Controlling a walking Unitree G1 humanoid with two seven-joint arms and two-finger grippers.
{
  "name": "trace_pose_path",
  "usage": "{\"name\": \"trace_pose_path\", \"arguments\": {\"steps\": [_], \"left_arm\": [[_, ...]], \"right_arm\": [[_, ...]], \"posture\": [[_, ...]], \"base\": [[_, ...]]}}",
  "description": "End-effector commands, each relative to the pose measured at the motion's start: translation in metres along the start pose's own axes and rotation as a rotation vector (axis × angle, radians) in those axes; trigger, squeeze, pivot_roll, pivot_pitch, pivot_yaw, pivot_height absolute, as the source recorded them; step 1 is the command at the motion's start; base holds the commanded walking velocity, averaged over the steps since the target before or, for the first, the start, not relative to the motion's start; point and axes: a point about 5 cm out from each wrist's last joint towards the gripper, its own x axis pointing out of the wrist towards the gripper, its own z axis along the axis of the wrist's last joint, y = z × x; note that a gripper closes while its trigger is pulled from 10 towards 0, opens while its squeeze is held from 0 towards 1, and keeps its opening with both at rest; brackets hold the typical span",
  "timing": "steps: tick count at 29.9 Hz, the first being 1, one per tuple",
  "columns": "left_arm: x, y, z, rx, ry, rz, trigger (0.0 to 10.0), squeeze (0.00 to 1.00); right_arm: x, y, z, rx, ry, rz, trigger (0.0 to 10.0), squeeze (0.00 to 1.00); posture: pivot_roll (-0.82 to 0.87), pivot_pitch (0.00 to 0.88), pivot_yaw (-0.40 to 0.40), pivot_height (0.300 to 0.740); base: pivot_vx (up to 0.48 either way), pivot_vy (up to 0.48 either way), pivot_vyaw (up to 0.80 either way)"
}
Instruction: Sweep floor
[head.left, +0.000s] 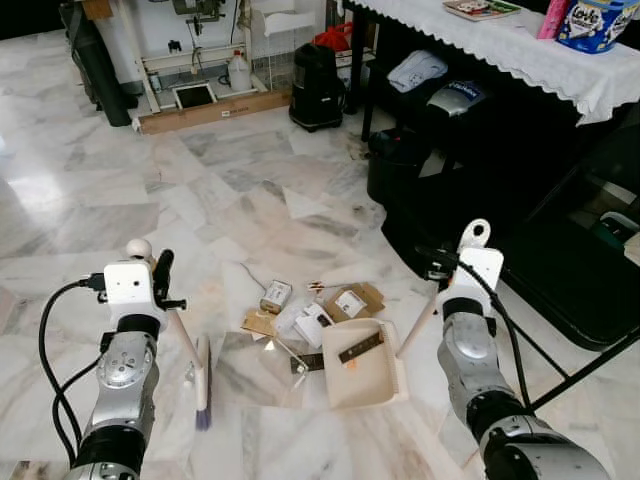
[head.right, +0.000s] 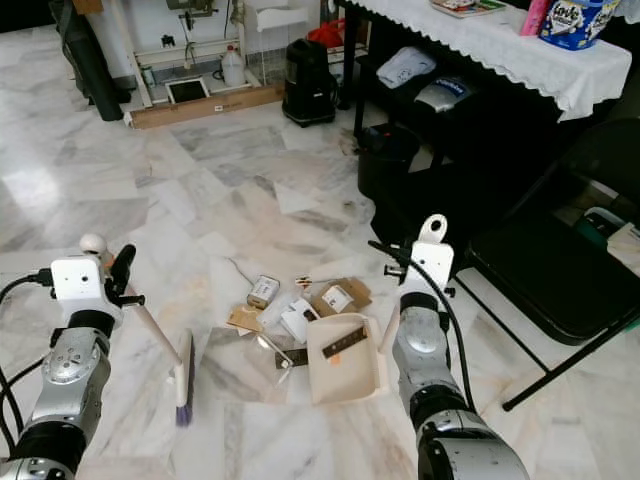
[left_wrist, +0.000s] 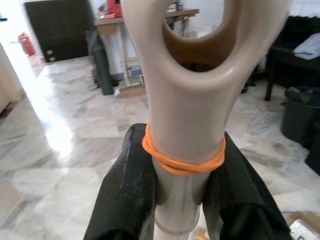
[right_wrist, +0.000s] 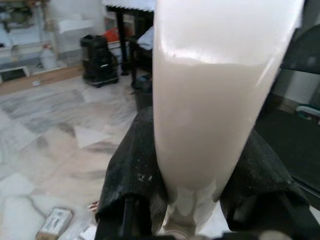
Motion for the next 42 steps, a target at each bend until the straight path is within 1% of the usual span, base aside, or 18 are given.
{"name": "trace_pose_path", "arguments": {"steps": [1,5,7,8,13,17,20,29,34,42], "left_arm": [[0.000,0.005,0.005,0.011,-0.042,0.020,10.0,0.00],[-0.007,0.008,0.003,0.018,-0.043,0.026,10.0,0.00],[-0.009,0.008,0.003,0.019,-0.040,0.026,10.0,0.00],[-0.012,0.009,0.001,0.021,-0.037,0.026,10.0,0.00],[-0.018,0.007,0.000,0.031,-0.033,0.002,10.0,0.00],[-0.018,0.006,-0.001,0.035,-0.029,-0.006,10.0,0.00],[-0.020,0.009,0.002,0.034,-0.033,0.004,10.0,0.00],[-0.021,0.004,0.006,0.033,-0.040,-0.010,10.0,0.00],[-0.023,0.005,0.009,0.035,-0.049,-0.013,10.0,0.00],[-0.025,0.007,0.009,0.040,-0.044,-0.009,10.0,0.00]], "right_arm": [[0.004,0.006,0.017,0.012,-0.100,0.020,10.0,0.00],[-0.001,0.006,0.012,0.014,-0.096,0.024,10.0,0.00],[-0.002,0.007,0.011,0.013,-0.097,0.028,10.0,0.00],[-0.005,0.006,0.009,0.009,-0.101,0.035,10.0,0.00],[-0.012,0.003,0.007,0.014,-0.120,0.035,10.0,0.00],[-0.015,0.003,0.007,0.019,-0.129,0.042,10.0,0.00],[-0.018,0.003,0.009,0.021,-0.145,0.053,10.0,0.00],[-0.016,0.000,0.018,0.027,-0.168,0.056,10.0,0.00],[-0.016,0.002,0.025,0.066,-0.183,0.053,10.0,0.00],[-0.018,0.003,0.026,0.071,-0.183,0.059,10.0,0.00]], "posture": [[0.12,0.000,0.003,0.740],[0.12,0.000,0.007,0.740],[0.12,0.000,0.012,0.740],[0.12,0.000,0.020,0.740],[0.11,0.000,0.033,0.740],[0.10,0.000,0.035,0.740],[0.09,0.000,0.031,0.740],[0.08,0.000,0.030,0.740],[0.08,0.000,0.032,0.740],[0.09,0.000,0.032,0.740]], "base": [[0.000,0.000,0.00],[0.000,0.000,0.00],[0.000,0.000,0.00],[0.000,0.000,0.00],[0.000,0.000,0.55],[0.000,0.000,0.57],[0.000,0.000,0.80],[0.000,0.000,0.80],[0.000,0.000,0.80],[0.000,0.000,0.80]]}}
